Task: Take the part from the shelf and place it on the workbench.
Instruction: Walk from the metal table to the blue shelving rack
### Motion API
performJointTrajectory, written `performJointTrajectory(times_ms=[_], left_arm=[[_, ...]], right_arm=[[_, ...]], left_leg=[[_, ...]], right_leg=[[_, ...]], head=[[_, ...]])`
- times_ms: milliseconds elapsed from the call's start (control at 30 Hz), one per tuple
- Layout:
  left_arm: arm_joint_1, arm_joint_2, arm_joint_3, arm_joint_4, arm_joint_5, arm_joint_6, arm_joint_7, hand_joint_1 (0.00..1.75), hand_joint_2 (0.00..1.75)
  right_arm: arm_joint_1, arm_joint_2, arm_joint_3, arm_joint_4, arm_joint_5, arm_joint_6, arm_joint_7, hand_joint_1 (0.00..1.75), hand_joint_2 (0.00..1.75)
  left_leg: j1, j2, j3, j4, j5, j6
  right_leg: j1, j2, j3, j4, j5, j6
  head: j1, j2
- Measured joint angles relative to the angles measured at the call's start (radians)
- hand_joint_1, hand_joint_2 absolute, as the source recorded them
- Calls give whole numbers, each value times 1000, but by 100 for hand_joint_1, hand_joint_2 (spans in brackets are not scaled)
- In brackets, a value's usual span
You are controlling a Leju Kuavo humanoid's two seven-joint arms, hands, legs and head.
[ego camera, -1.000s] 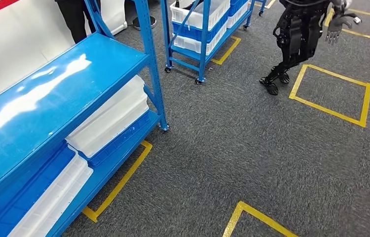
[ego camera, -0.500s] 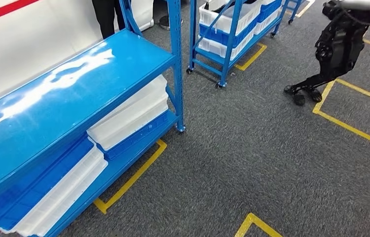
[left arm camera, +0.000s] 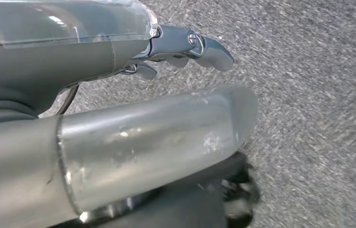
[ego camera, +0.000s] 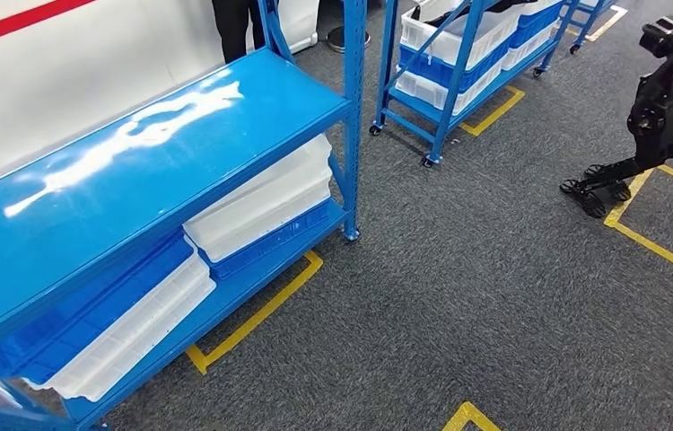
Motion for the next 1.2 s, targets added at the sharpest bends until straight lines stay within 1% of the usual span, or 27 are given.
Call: performJointTrajectory(times_ms=[67, 133, 167, 233, 267, 300, 333, 367, 400, 433, 467, 533, 567, 633, 700, 767, 800, 833, 867, 900, 933, 967, 1000, 1067, 1133, 1167, 1200], left_arm=[[1, 0, 0, 0, 0, 0, 0, 0, 0], [2, 1, 0, 0, 0, 0, 0, 0, 0], [1, 0, 0, 0, 0, 0, 0, 0, 0], [-3, 0, 0, 0, 0, 0, 0, 0, 0], [-3, 0, 0, 0, -1, 0, 0, 0, 0], [-2, 0, 0, 0, -1, 0, 0, 0, 0], [-1, 0, 0, 0, -1, 0, 1, 0, 0], [0, 0, 0, 0, -1, 0, 2, 0, 0], [0, 0, 0, 0, -2, 0, 2, 0, 0], [-1, 0, 0, 0, -2, 1, 3, 0, 0], [-1, 0, 0, 0, -1, 1, 3, 0, 0], [-1, 0, 1, 0, -2, 1, 3, 0, 0], [-1, 0, 1, 0, -2, 2, 3, 0, 0], [0, 0, 1, 0, -2, 2, 3, 0, 0], [-1, 0, 1, 0, -2, 1, 3, 0, 0], [-1, 0, 1, 0, -2, 1, 3, 0, 0], [0, 0, 1, 0, -2, 2, 3, 0, 0], [1, 0, 1, 0, -2, 2, 3, 0, 0], [3, 1, 1, 0, -2, 2, 3, 0, 0], [3, 1, 1, 0, -2, 2, 3, 0, 0], [3, 1, 1, 0, -2, 2, 3, 0, 0], [1, 1, 1, 0, -3, 2, 3, 0, 0], [0, 1, 1, 0, -3, 2, 3, 0, 0], [0, 1, 1, 0, -3, 2, 3, 0, 0], [3, 1, 2, 0, -3, 2, 4, 0, 0], [3, 1, 2, 0, -3, 2, 4, 0, 0], [1, 1, 2, 0, -3, 2, 4, 0, 0]], right_arm=[[-2, 0, 0, 0, 0, 0, 0, 0, 0], [-3, 0, 0, 0, 2, 0, -1, 0, 0], [-3, 0, 0, 0, 2, 0, -2, 0, 0], [-3, -1, 0, 0, 3, 0, -4, 0, 0], [-3, -2, 0, 0, 3, 0, -5, 0, 0], [-3, -2, 0, 0, 4, 0, -6, 0, 0], [-3, -2, 0, 0, 4, 0, -7, 0, 0], [-4, -3, 0, 0, 5, 0, -7, 0, 0], [-4, -3, 0, 0, 6, 0, -6, 0, 0], [-3, -3, 0, 0, 8, 0, -4, 0, 0], [-3, -3, 0, 0, 10, 0, -3, 0, 0], [-3, -2, 0, 0, 13, 0, 0, 0, 0], [-3, -2, 0, 0, 14, 1, 0, 0, 0], [-4, 0, 0, 0, 16, 1, 1, 0, 0], [-3, 1, 0, 1, 17, 1, 2, 0, 0], [-1, 1, 0, 1, 17, 1, 2, 0, 0], [-1, 1, 0, 1, 17, 1, 2, 0, 0], [-1, 1, 0, 1, 17, 1, 2, 0, 0], [-1, 1, 0, 1, 17, 1, 3, 0, 0], [-1, 1, 0, 1, 17, 1, 3, 0, 0], [-1, 1, 0, 1, 17, 1, 3, 0, 0], [-1, 1, 0, 1, 17, 1, 3, 0, 0], [-1, 1, -1, 1, 17, 1, 3, 0, 0], [-2, 1, -1, 1, 18, 1, 3, 0, 0], [-4, 0, -1, 0, 18, 0, 3, 0, 0], [-5, 0, -1, 0, 18, 0, 3, 0, 0], [-5, 0, -1, 0, 18, 0, 3, 0, 0]], left_leg=[[-1, -10, 4, -6, 0, 9], [4, -21, 12, -21, 7, 21], [7, -25, 16, -27, 10, 27], [6, -34, 17, -29, 11, 34], [5, -39, 17, -28, 10, 35], [5, -46, 18, -28, 9, 36], [5, -54, 20, -27, 8, 35], [6, -62, 22, -25, 6, 33], [6, -71, 24, -21, 4, 29], [5, -79, 23, -16, 0, 25], [5, -86, 19, -11, -2, 20], [4, -97, 10, -5, -3, 8], [5, -102, 7, -5, -3, 3], [8, -90, -2, 15, -17, -8], [9, -60, -44, 106, -68, -18], [12, -45, -111, 240, -125, -25], [13, -43, -131, 280, -133, -27], [14, -42, -134, 283, -121, -27], [14, -40, -116, 246, -91, -26], [14, -34, -82, 176, -51, -23], [12, -24, -46, 105, -23, -18], [9, -16, -17, 46, -4, -13], [5, -10, 0, 11, 3, -8], [0, -14, 3, -4, 0, 1], [5, -23, 10, -16, 6, 13], [8, -27, 14, -23, 10, 20], [11, -31, 17, -28, 13, 25]], right_leg=[[0, -7, 4, -3, -2, 10], [-1, 9, 0, 19, -20, 20], [-2, 23, -17, 56, -42, 24], [-4, 44, -79, 176, -101, 29], [-5, 47, -109, 232, -119, 30], [-5, 49, -126, 260, -118, 31], [-5, 50, -124, 253, -97, 32], [-6, 52, -104, 207, -60, 32], [-8, 59, -75, 141, -22, 31], [-9, 71, -48, 79, 4, 29], [-9, 83, -30, 36, 17, 27], [-7, 96, -24, 13, 15, 20], [-6, 92, -25, 11, 16, 14], [-8, 80, -22, 4, 19, 1], [-8, 63, -18, 0, 19, -10], [-6, 45, -18, -1, 17, -15], [-5, 37, -17, 0, 16, -16], [-4, 30, -15, 0, 14, -16], [-4, 25, -12, 0, 13, -15], [-4, 20, -8, 0, 10, -13], [-3, 15, -4, 0, 8, -10], [-2, 10, -2, 0, 5, -6], [-1, 6, 0, 0, 3, -1], [1, -1, 2, -3, 3, 11], [0, 2, 6, 0, -4, 21], [-1, 12, -2, 21, -21, 25], [-2, 25, -22, 66, -48, 28]], head=[[0, 0], [0, 0], [1, 0], [1, 0], [1, 0], [1, 0], [1, 0], [1, 0], [1, 0], [1, 0], [1, 0], [1, 0], [0, 0], [0, 0], [0, 0], [-1, 0], [-1, 0], [-1, 0], [-1, 0], [-1, 0], [-1, 0], [-1, 0], [-1, 0], [-1, 0], [0, 0], [0, 0], [0, 0]])
